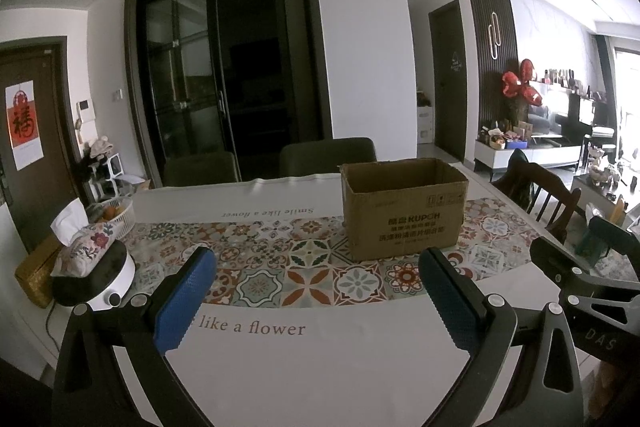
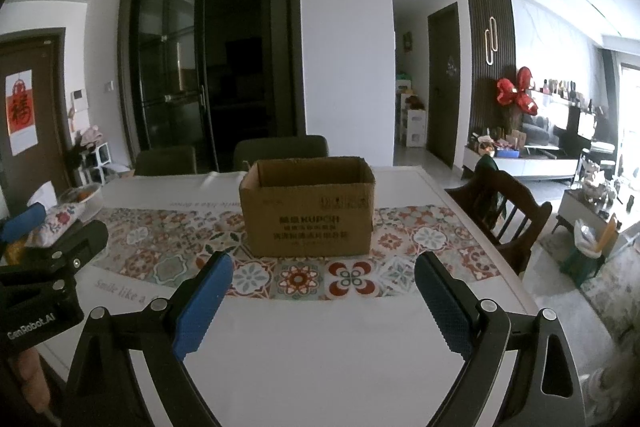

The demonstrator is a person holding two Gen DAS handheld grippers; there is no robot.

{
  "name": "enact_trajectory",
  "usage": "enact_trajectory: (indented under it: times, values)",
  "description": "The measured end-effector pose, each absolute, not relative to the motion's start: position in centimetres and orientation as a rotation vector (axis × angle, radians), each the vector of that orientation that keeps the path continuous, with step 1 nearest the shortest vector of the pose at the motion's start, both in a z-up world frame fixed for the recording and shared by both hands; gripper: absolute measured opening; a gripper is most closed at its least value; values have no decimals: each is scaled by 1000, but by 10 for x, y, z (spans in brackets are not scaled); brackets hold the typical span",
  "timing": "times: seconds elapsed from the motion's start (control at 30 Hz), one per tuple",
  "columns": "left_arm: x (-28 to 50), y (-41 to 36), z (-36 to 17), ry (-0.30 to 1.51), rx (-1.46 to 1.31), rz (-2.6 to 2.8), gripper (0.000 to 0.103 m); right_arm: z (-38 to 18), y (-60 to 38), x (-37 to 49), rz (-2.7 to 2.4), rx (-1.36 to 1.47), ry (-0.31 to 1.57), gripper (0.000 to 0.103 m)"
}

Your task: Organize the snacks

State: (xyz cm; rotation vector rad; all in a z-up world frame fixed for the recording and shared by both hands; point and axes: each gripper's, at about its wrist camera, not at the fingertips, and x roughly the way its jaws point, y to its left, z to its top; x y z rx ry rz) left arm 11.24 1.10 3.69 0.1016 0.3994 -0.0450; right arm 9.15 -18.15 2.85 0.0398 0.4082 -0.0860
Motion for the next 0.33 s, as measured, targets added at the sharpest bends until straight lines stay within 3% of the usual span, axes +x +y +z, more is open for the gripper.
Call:
enact_trajectory:
  times: [0.33]
  values:
    - [114, 9, 38, 397, 103, -40, 103, 26, -182, 90, -89, 37, 408, 93]
